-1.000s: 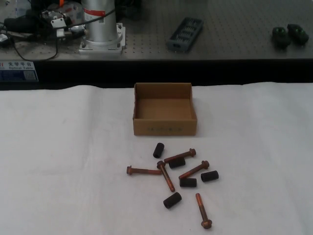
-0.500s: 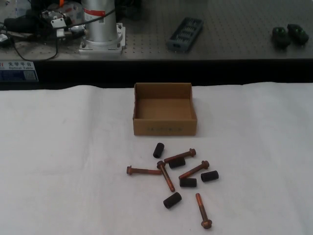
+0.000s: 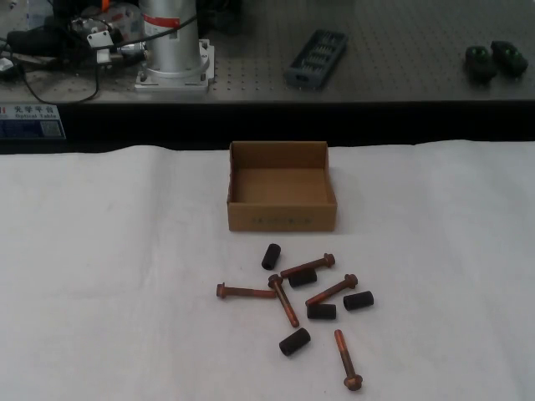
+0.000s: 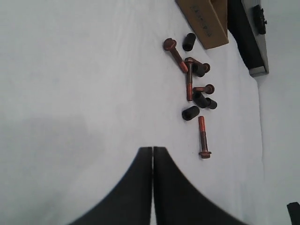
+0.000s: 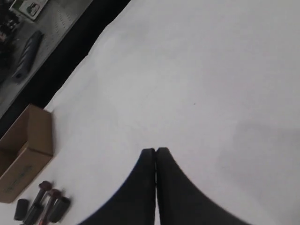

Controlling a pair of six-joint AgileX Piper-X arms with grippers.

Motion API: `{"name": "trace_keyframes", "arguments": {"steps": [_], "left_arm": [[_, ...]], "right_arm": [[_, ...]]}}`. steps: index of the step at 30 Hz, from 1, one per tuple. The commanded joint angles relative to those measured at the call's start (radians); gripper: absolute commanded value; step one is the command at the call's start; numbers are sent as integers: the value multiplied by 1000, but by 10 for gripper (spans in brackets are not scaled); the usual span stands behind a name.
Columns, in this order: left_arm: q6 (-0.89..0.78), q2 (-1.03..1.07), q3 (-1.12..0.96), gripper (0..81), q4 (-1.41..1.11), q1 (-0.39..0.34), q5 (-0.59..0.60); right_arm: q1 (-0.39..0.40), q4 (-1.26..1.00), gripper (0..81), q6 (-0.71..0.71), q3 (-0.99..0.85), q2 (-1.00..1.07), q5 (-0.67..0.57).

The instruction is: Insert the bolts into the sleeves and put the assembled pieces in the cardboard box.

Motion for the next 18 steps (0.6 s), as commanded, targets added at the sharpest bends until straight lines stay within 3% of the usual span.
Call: {"name": "trace_keyframes", "arguments": {"steps": [1,6,10,14,18], "left_arm": [[-13,-2,-11,6,-21,2,10],[-13,-2,-11,6,-21,2,10],[-11,-2,-11,15,-21,2,10],[-11,-2,-11,174,-28,2,14],[-11,-2,-11,396,-54,2,31]], "right_arm": [[-4,-16,57,4,-10,-2,-59],[-4,-16,303,15,-10,-2,-134],[-4,-37,310,92,-10,-2,-169],[-4,-69,310,159,-10,-2,-199],[-4,-71,310,226,-10,4,-285]]}}
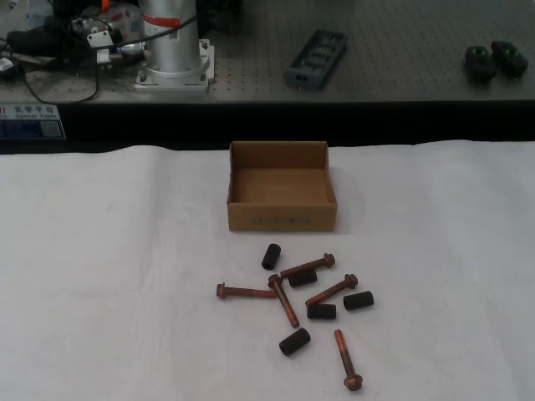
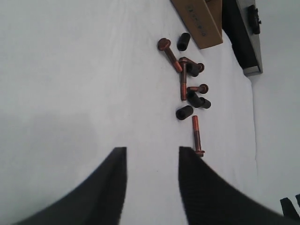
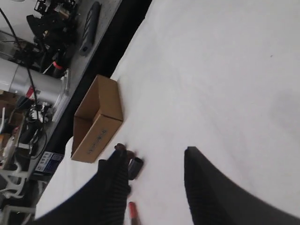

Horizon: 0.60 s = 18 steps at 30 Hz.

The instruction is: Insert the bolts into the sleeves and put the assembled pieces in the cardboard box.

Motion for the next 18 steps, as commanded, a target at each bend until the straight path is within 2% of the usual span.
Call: {"name": "trace_keyframes", "arguments": {"steps": [1,3,10,14,18], "left_arm": [[-4,-2,-11,433,-47,2,18],[-4,-2,-11,477,-47,2,18],[-4,-2,-11,474,-47,2,18],[-4,-2,-11,474,-47,2,18],[-4,-2,-11,474,-47,2,18]], "right_arm": [[-4,-23,310,37,-10,18,-62],[-4,-73,310,69,-10,58,-104],[28,-290,310,119,-79,296,-116],[106,-292,310,111,-172,487,-106],[253,-292,310,90,-268,701,-47]]}}
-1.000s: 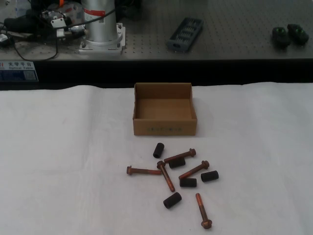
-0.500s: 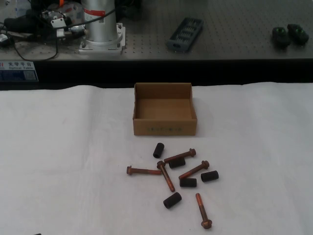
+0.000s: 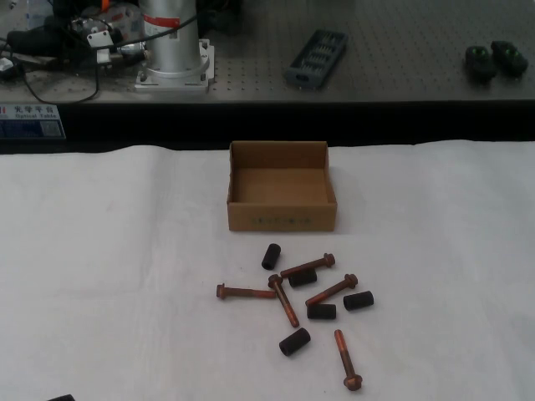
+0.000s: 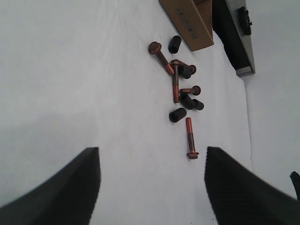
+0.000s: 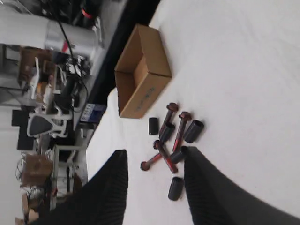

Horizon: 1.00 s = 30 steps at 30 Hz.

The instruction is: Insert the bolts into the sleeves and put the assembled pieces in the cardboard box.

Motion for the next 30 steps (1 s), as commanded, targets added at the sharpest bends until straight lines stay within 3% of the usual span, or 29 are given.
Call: {"name": "trace_keyframes", "arguments": {"steps": [1,8,12,20,30], "left_arm": [[-4,-2,-11,474,-12,2,6],[-4,-2,-11,474,-12,2,6],[-21,-2,-11,473,-12,2,6],[-35,-2,-11,473,-12,2,9],[-58,-2,-11,473,-12,2,9]], "right_arm": [[73,-10,310,-15,-52,96,31],[363,-32,258,23,-239,485,233],[458,-33,258,91,-356,663,327],[512,-31,258,280,-559,967,347],[515,49,258,286,-674,1055,336]]}}
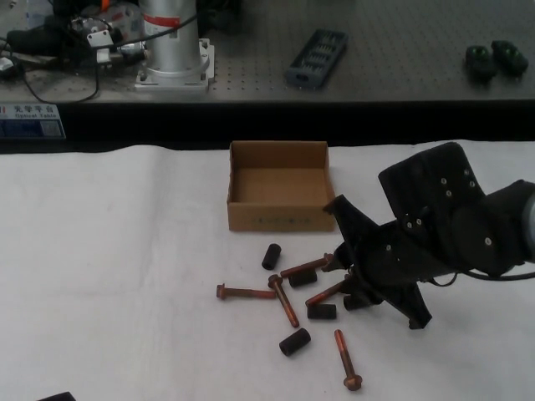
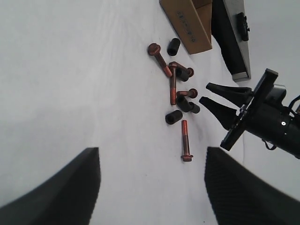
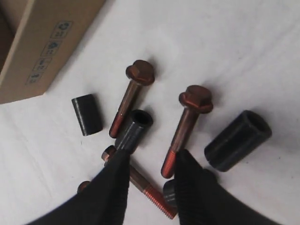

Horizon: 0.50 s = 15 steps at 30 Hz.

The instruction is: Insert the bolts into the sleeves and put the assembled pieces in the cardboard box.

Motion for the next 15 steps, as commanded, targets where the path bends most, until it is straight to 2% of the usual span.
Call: {"name": "trace_keyframes", "arguments": {"steps": [1,8,15], "left_arm": [[-5,0,-11,473,-7,2,12],[-5,0,-11,473,-7,2,18],[-5,0,-11,473,-7,2,18]], "right_arm": [[2,43,258,5,-17,1,-22],[5,177,258,12,-17,1,-56],[2,194,258,20,-17,1,9]]}}
